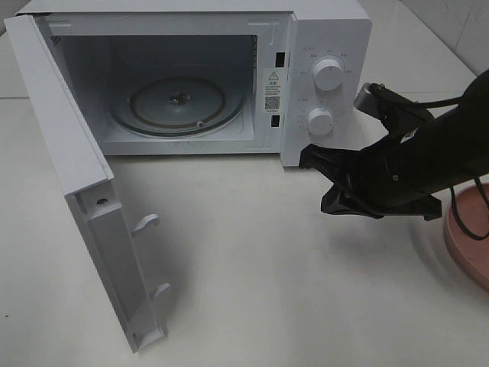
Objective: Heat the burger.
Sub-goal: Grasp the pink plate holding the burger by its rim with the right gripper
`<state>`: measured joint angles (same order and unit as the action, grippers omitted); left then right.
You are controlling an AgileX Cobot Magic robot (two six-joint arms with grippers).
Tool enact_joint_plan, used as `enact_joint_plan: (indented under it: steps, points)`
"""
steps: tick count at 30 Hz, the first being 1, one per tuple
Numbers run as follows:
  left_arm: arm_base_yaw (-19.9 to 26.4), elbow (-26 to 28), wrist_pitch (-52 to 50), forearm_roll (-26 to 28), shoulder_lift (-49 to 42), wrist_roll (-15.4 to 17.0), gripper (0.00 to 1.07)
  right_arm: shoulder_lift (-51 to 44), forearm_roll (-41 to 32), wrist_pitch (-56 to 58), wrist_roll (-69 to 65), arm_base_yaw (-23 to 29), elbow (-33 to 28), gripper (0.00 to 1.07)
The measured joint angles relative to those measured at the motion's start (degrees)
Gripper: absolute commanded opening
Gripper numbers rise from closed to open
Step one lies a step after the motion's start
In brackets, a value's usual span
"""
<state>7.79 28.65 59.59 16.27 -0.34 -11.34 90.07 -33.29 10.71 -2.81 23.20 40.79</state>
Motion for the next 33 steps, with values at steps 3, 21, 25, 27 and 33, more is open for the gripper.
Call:
enact_joint_plan:
  steps: [3, 21, 25, 27, 33]
  points:
    - [0.0, 0.0, 0.0, 0.0, 0.0, 0.0, 0.98, -0.2, 2.8, 6.0, 5.2, -0.9, 1.9, 0.07]
    - [0.0, 0.0, 0.0, 0.0, 0.0, 0.0, 0.98, -3.0, 23.4, 29.5, 10.0, -2.5, 9.0, 0.42]
    - [0.0, 0.0, 0.0, 0.0, 0.0, 0.0, 0.98, -5.7, 25.6, 30.4, 10.0, -4.7, 9.1, 0.70]
    - [0.0, 0.0, 0.0, 0.0, 0.0, 0.0, 0.98, -7.9, 29.0, 31.5, 10.0, -6.9, 9.1, 0.94]
    - [0.0, 0.0, 0.0, 0.0, 0.0, 0.0, 0.98, -8.4, 35.1, 35.2, 10.0, -11.3, 9.1, 1.02]
